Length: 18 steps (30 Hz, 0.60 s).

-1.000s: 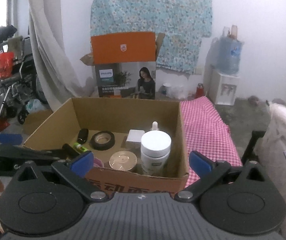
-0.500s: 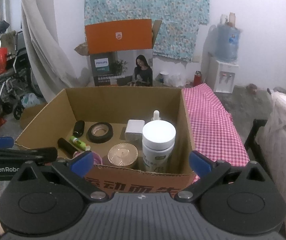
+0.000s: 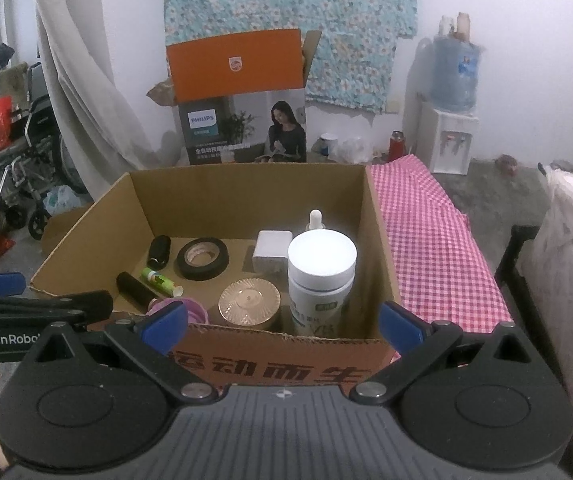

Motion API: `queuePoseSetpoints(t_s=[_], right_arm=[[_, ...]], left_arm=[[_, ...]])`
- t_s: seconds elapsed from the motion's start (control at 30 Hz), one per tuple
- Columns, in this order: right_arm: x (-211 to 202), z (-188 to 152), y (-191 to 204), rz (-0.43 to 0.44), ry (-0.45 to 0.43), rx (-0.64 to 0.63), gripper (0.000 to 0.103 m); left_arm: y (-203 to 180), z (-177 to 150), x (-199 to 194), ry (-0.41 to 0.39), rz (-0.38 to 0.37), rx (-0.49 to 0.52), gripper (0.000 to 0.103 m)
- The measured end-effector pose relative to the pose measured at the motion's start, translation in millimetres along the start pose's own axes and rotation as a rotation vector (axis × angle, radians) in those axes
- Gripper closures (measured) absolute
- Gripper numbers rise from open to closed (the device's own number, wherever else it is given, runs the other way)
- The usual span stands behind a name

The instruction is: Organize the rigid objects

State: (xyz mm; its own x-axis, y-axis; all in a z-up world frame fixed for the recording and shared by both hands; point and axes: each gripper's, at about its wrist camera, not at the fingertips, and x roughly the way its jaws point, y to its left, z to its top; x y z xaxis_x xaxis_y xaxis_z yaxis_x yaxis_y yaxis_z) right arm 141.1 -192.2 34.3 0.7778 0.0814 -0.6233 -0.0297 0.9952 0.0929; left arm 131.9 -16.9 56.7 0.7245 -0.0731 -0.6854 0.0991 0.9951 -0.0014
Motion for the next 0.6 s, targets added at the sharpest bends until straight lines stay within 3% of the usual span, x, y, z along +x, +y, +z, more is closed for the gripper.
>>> queuePoseSetpoints(t_s=[0.6], right_arm=[[-2.5,-0.7,-4.1,-0.008,-0.01,0.01,0.0]], left_arm=[[-6.2,-0.4,-2.3,-0.008,0.005,0.018,0.0]])
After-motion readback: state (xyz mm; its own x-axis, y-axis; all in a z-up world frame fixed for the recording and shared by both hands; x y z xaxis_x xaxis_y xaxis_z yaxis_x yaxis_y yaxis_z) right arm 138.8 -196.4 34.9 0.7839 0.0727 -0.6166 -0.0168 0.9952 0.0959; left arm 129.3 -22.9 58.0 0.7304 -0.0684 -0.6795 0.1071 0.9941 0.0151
